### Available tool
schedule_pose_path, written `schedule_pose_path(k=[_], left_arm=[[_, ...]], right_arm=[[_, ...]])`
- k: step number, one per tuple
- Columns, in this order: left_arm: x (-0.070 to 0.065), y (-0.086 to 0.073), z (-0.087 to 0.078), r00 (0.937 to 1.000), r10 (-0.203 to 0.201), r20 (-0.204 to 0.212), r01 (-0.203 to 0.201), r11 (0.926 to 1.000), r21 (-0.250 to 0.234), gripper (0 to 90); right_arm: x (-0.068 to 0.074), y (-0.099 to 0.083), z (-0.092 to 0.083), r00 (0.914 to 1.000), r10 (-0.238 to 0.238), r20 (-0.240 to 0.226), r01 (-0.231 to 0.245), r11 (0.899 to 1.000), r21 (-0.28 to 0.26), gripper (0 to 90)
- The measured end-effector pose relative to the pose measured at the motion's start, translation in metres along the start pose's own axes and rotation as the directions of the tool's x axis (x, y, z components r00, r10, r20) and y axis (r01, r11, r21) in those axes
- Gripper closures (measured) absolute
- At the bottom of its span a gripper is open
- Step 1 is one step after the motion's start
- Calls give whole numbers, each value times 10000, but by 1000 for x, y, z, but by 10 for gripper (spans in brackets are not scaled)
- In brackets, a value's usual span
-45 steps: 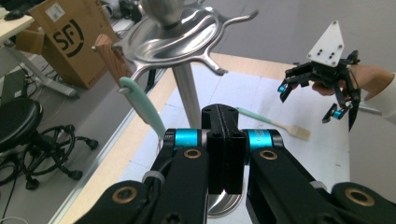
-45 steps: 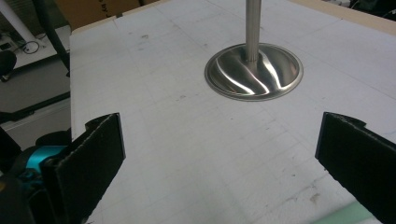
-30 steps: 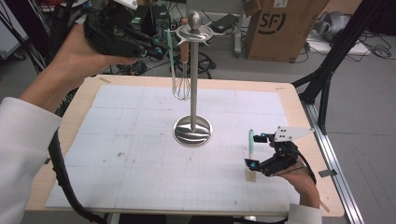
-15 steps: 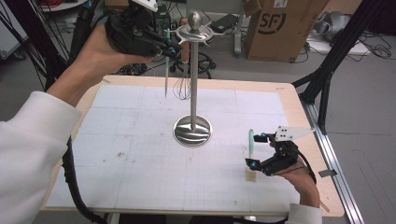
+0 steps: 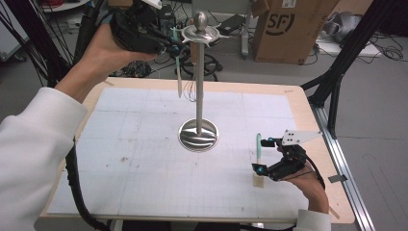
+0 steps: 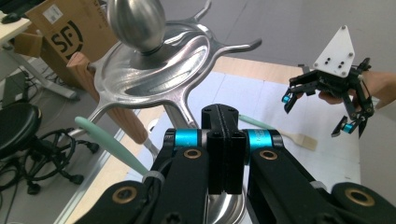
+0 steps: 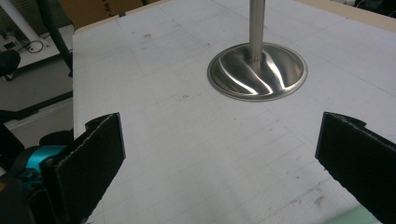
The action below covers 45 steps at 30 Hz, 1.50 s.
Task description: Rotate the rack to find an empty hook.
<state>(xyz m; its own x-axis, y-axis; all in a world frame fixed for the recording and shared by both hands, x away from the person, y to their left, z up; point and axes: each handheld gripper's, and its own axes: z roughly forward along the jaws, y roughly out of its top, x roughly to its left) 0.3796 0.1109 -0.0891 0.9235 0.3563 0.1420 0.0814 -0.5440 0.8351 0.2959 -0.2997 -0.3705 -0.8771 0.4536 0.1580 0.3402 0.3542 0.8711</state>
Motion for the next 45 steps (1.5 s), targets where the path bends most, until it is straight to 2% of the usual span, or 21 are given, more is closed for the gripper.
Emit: schedule_pose_path(k=[6, 11, 13, 18, 23, 26, 29, 34, 37, 41, 43, 45], left_arm=[[9, -4, 0, 9999, -112, -33, 112, 9999, -43, 899], [10, -4, 0, 10000, -9, 27, 9, 10000, -18, 899], [11, -5, -1, 10000, -85, -24, 85, 10000, -45, 899], [10, -8, -2, 9998, -57, 182, 61, 9998, -199, 889], [5, -13, -8, 9995, 68, 300, -65, 9999, -118, 771], [-1, -21, -13, 9996, 223, 173, -216, 9990, -393, 623], [-3, -32, -18, 9998, 147, 122, -143, 9992, -365, 487], [-7, -54, -24, 9995, 123, 283, -122, 9999, -4, 339], [-8, -68, -27, 9994, 213, 266, -209, 9997, -145, 231], [-9, -87, -29, 9996, -23, 271, 32, 9994, -340, 116], [-9, -98, -28, 9996, -242, 140, 247, 9990, -385, 21], [-10, -109, -27, 9995, -326, -49, 324, 9987, -400, 16]], right_arm=[[0, 0, 0, 10000, 48, 36, -48, 10000, 62, 2], [-1, -1, 0, 9999, 24, 104, -25, 10000, 90, 2], [0, -1, 1, 10000, 20, 73, -21, 9999, 149, 2], [0, 0, 2, 10000, 2, 79, -4, 9999, 158, 2], [1, 0, 0, 10000, 9, 73, -10, 9999, 118, 2], [1, 0, 0, 10000, 22, 63, -23, 10000, 90, 2], [1, -1, -1, 10000, 24, 92, -25, 10000, 93, 2], [2, -1, -1, 9999, 56, 143, -58, 9999, 136, 2], [3, -1, -2, 9997, 94, 241, -98, 9998, 156, 2], [5, -1, -4, 9997, 102, 241, -103, 9999, 41, 2], [6, -1, -4, 9996, 99, 249, -100, 9999, 22, 2], [6, -1, -4, 9996, 91, 276, -92, 10000, 18, 2]])
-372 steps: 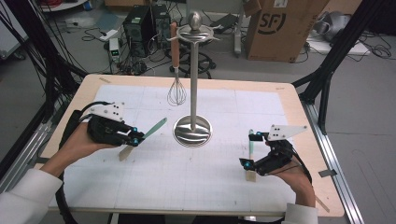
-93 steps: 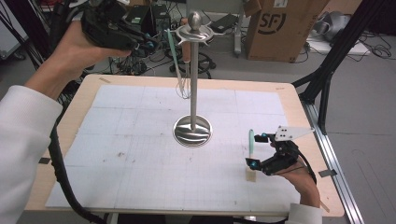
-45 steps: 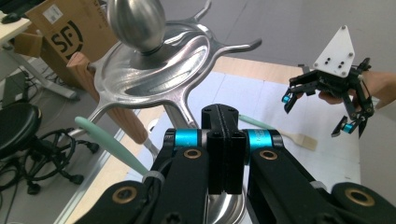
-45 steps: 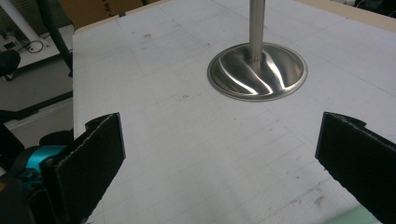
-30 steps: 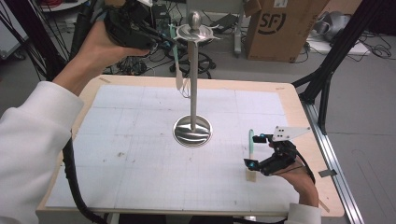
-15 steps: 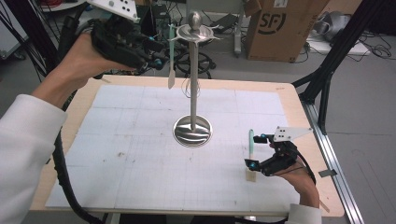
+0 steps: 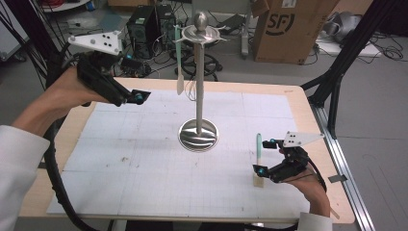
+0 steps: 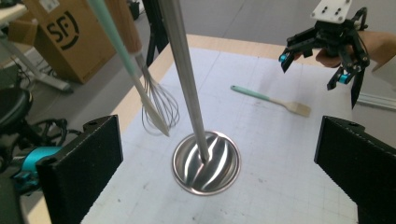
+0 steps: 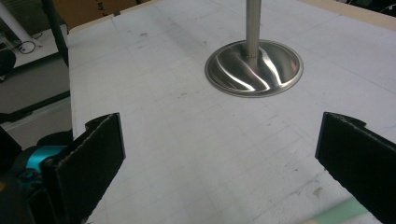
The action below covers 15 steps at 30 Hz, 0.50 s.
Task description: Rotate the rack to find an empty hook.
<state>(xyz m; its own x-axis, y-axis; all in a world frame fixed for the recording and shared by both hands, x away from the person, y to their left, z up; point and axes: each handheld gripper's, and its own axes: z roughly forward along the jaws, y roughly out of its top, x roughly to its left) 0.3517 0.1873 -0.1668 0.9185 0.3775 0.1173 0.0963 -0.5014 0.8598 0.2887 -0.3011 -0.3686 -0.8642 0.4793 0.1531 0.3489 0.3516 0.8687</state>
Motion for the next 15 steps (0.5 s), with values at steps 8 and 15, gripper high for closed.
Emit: schedule_pose_path(k=[8, 15], left_arm=[[-6, -48, 6, 9994, -318, -138, 314, 9991, -293, 16], [-13, -75, 12, 9990, -424, -147, 418, 9983, -408, 16]], right_arm=[[1, 0, 0, 10000, 13, -7, -13, 10000, -55, 2], [-2, 1, 0, 10000, 36, -3, -36, 10000, -82, 2]])
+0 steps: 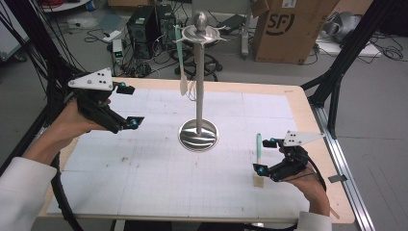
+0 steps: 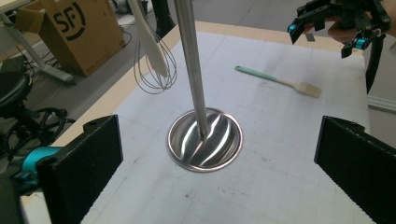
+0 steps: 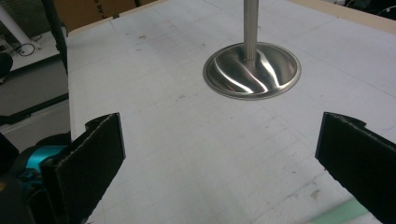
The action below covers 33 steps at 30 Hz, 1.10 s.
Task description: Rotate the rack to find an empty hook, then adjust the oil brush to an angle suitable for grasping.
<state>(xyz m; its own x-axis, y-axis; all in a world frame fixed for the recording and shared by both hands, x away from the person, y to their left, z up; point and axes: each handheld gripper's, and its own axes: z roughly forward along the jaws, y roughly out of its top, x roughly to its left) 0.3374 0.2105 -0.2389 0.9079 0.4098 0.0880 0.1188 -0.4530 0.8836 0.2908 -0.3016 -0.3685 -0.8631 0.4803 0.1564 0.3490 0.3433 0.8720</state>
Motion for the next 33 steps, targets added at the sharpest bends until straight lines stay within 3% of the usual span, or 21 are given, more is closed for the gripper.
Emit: schedule_pose_path(k=[11, 23, 33], left_arm=[[-8, -34, 0, 10000, -51, 54, 53, 9993, -364, 16], [-15, -79, 5, 9991, -420, 116, 427, 9966, -699, 16], [-19, -112, 11, 9985, -535, 81, 538, 9969, -576, 16]], right_arm=[[-2, 0, -1, 10000, -6, 77, 7, 10000, -62, 2], [3, 0, -2, 9998, -43, 190, 44, 10000, -16, 2], [5, 3, 2, 9997, -138, 211, 135, 9998, 148, 2]])
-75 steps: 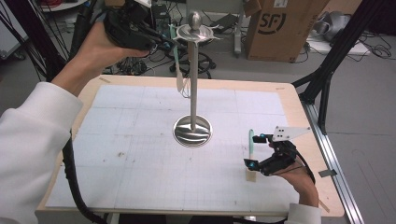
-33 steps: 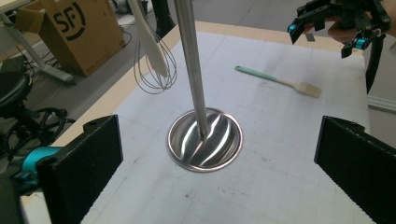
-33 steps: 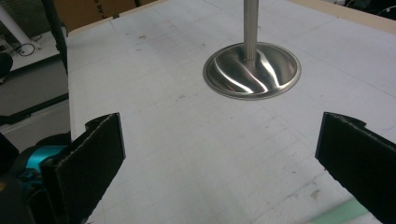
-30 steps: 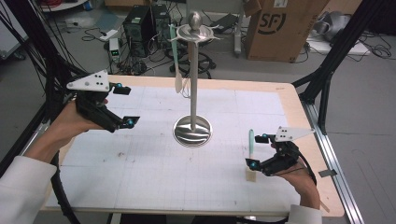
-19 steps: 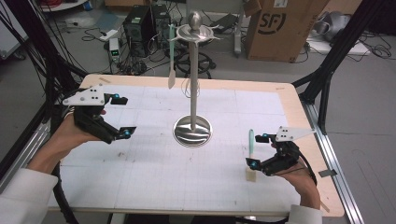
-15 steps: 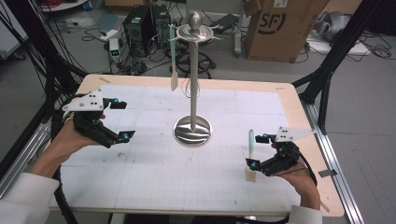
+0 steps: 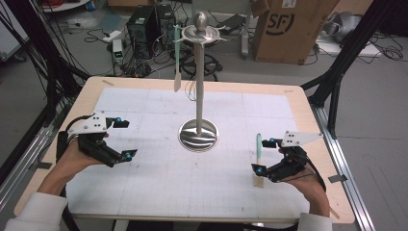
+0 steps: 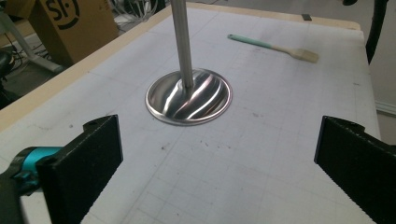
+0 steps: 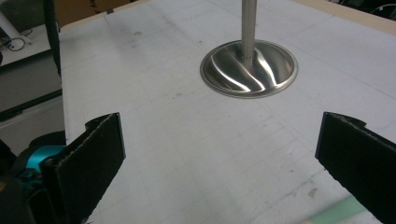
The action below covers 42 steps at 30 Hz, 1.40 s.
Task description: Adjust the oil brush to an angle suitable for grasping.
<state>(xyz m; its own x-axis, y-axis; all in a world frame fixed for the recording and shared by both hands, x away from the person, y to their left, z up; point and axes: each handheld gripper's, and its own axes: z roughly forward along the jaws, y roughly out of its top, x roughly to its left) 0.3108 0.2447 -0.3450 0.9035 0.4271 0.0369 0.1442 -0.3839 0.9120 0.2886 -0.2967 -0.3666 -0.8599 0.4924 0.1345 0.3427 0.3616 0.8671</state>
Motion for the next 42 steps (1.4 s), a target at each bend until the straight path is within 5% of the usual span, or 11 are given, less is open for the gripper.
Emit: schedule_pose_path(k=[11, 23, 29, 42], left_arm=[[-10, -28, 4, 9996, 77, 258, -75, 9999, -80, 17], [-10, -39, 2, 9996, -75, 266, 79, 9999, -133, 17], [-11, -39, 1, 9996, -47, 265, 51, 9999, -123, 17], [-12, -39, 2, 9995, -28, 313, 30, 10000, -56, 16]], right_arm=[[-3, 2, -2, 9984, 211, -523, -205, 9997, 125, 2], [-5, 19, 5, 9957, -141, -914, 252, 9923, 1212, 7], [-9, 23, 5, 9929, -130, -1181, 364, 9796, 1977, 246], [-13, 22, 15, 9953, -366, -901, 651, 9392, 3371, 689]])
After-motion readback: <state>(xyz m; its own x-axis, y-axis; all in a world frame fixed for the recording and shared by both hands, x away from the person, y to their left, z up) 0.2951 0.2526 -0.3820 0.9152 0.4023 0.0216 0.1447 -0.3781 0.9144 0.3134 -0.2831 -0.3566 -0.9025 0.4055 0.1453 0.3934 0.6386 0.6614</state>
